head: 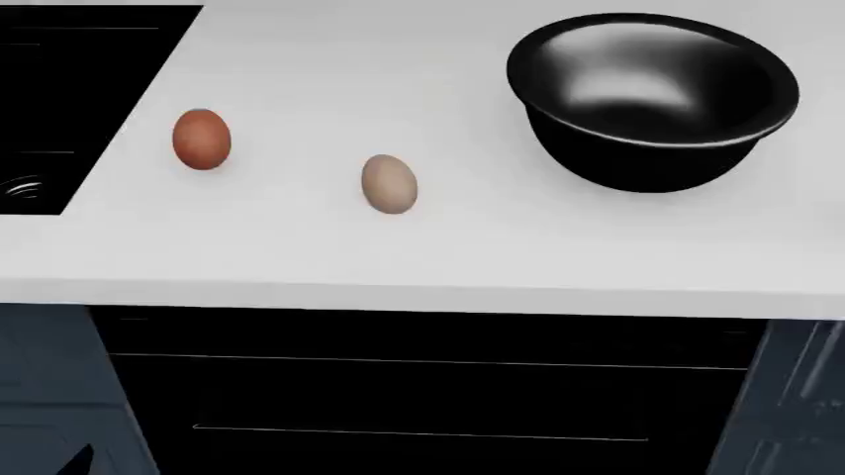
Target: Place the eggs and milk next to the bowl.
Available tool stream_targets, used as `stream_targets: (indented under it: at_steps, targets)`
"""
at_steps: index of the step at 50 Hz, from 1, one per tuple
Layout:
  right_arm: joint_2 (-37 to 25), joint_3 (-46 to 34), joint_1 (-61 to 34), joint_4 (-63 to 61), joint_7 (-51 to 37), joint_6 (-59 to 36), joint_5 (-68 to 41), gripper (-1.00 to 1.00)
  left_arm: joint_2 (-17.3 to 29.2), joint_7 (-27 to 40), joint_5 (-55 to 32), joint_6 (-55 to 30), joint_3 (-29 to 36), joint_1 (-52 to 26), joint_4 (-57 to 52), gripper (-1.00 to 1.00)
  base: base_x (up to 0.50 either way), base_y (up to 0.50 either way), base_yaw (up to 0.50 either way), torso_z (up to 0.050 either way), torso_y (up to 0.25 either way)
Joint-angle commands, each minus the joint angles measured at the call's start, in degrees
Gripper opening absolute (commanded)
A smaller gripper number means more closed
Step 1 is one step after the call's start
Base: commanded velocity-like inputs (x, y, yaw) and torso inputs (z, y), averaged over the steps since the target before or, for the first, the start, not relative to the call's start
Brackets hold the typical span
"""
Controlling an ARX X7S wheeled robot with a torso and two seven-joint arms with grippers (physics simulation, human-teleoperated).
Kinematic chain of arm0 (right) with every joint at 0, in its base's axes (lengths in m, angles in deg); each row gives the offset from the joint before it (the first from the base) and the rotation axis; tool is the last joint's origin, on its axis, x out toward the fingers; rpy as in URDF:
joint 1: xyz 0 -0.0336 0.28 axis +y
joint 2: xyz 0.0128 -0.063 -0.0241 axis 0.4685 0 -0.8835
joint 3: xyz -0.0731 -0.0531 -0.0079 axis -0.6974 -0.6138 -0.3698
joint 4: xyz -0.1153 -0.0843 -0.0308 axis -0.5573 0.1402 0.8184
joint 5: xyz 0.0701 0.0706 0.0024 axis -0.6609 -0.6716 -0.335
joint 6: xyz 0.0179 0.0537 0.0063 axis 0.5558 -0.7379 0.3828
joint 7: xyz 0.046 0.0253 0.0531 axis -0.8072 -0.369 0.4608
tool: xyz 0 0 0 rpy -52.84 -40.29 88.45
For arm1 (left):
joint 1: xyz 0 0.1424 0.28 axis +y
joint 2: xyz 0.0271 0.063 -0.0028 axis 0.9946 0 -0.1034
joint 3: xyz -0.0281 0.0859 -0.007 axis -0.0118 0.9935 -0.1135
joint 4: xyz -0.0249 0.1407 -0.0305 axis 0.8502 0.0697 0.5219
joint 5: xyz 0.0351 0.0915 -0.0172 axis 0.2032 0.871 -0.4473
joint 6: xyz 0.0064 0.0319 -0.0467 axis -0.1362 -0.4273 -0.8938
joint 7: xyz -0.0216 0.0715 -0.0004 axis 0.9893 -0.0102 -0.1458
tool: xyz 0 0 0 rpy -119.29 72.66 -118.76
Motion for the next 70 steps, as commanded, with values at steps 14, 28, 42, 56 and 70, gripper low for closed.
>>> stream_targets:
  at_steps: [14, 28, 42, 56, 70]
  targets:
    - [-3.25, -4.38, 0.16, 0.09, -4.59, -0.28, -2.84, 1.00, 2.68, 3.90, -2.77, -1.47, 3.73, 0.90, -2.99, 1.00, 0.00, 0.00, 0.00, 0.000, 0.000]
    - [-3.25, -4.38, 0.16, 0.09, -4.59, -0.28, -2.84, 1.00, 2.68, 3.90, -2.77, -1.47, 3.73, 0.90, -2.99, 1.00, 0.00, 0.00, 0.00, 0.000, 0.000]
    - [-4.37, -5.99, 0.09, 0.41, -5.88, 0.03, -3.47, 1.00, 3.81, 4.88, -3.82, -3.23, 4.69, 0.74, -3.26, 1.00, 0.00, 0.00, 0.00, 0.000, 0.000]
    - [-5.48, -7.03, 0.07, -0.95, -6.97, -0.69, -4.26, 1.00, 5.32, 5.43, -3.89, -2.92, 6.71, 1.23, -4.98, 1.00, 0.00, 0.00, 0.00, 0.046, 0.000]
    - [-6.42, -8.07, 0.05, -1.91, -8.02, -1.16, -4.88, 1.00, 6.23, 6.45, -4.82, -3.01, 7.45, 1.03, -5.83, 1.00, 0.00, 0.00, 0.00, 0.050, 0.000]
